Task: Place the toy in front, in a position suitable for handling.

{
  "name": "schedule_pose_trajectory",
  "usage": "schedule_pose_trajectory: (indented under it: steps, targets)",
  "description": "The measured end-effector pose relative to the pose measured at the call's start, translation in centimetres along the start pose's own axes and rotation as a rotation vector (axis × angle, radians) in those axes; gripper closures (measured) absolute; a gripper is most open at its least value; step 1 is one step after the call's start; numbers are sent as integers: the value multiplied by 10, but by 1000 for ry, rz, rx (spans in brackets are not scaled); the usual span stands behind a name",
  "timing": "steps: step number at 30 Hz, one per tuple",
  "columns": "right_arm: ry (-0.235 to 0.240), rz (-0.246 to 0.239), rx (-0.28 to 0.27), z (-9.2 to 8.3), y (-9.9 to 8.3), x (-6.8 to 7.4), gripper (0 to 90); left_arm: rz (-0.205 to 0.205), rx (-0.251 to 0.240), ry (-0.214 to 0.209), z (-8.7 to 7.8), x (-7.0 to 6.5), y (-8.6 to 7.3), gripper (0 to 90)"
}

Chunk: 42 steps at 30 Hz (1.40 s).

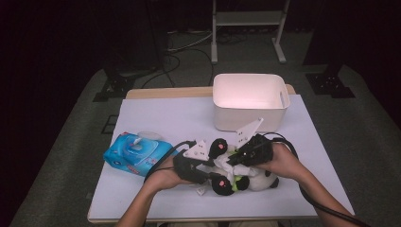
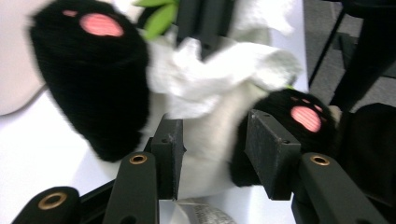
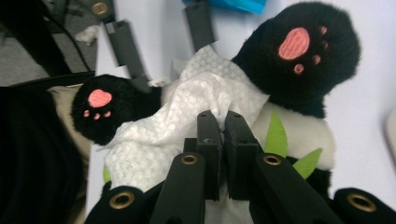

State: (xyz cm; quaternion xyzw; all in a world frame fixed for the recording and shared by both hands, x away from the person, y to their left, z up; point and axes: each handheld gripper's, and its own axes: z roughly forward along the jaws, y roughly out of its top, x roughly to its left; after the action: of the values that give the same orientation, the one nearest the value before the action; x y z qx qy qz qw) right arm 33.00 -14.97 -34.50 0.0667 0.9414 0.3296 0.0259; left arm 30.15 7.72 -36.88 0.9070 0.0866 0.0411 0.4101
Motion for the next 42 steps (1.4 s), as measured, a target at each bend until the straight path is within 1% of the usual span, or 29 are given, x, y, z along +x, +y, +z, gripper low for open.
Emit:
schedule_pose_trajectory:
  steps: [1, 2, 3, 7, 11, 13, 15, 17, 20, 21, 22, 23, 24, 26, 27, 28, 29, 30, 31, 32, 33, 34, 35, 36, 37, 42]
  targets:
    - [0, 0, 0, 0, 0, 0, 853, -1, 3, 9, 0, 1, 1, 564]
    - [21, 3, -3, 0, -1, 1, 853, -2, 14, 16, 2, 1, 1, 561]
    - [27, 5, 3, 0, -2, 2, 853, 2, 26, 18, 5, 1, 1, 561]
    - [39, -3, 18, -1, -1, 4, 853, -5, 21, 6, 9, -1, -1, 554]
    - [33, -14, 21, -3, 4, 4, 853, -3, 25, 10, 10, -2, 0, 552]
    - [23, -26, 16, -6, 10, 2, 853, 3, 27, 8, 10, -2, 0, 552]
    - [21, -27, 15, -7, 12, 1, 853, 3, 26, 7, 10, -2, 0, 553]
    - [15, -20, 7, -11, 13, -3, 853, 7, 25, 4, 10, -2, -1, 553]
    - [15, -11, 2, -13, 12, -5, 853, 9, 24, 4, 9, -2, -1, 553]
    - [12, -12, 19, -10, 10, -5, 854, 7, 25, 5, 9, -2, -1, 553]
    - [12, -12, 19, -10, 10, -5, 854, 7, 25, 5, 9, -2, -1, 553]
    - [26, -14, 48, -5, 8, -4, 853, 3, 25, 7, 9, -2, 0, 552]
    - [26, -14, 48, -5, 8, -4, 853, 3, 25, 7, 9, -2, 0, 552]
    - [31, -23, 65, -1, 7, -1, 853, 3, 31, 5, 7, -2, 0, 550]
    - [39, -23, 68, -2, 5, 1, 853, 10, 33, 13, 3, -1, 1, 539]
    - [39, -23, 68, -2, 5, 1, 853, 10, 33, 13, 3, -1, 1, 527]
    - [52, -16, 66, -2, 3, 2, 853, 3, 23, 22, 1, 0, 2, 511]
    - [52, -16, 66, -2, 3, 2, 853, 0, 20, 27, 0, 0, 2, 511]
    - [64, -17, 61, -2, 1, 3, 853, 4, 24, 31, 0, 2, 3, 513]
    - [64, -17, 61, -2, 1, 3, 853, 4, 24, 31, 0, 2, 3, 515]
    - [76, -17, 66, -1, -1, 5, 852, -2, 29, 16, 4, 1, 2, 520]
    - [76, -17, 66, -1, -1, 5, 852, -2, 29, 16, 4, 1, 2, 521]
    - [77, -18, 64, -1, -1, 5, 852, -4, 33, 6, 7, 0, 1, 521]
    - [81, -13, 66, -1, 0, 5, 853, 2, 37, 5, 8, -1, 1, 515]
    - [73, -13, 64, -3, 2, 5, 854, 2, 38, 15, 10, -1, 1, 509]
    - [53, -21, 43, -8, 6, 1, 854, -1, 38, 10, 10, 0, 0, 513]
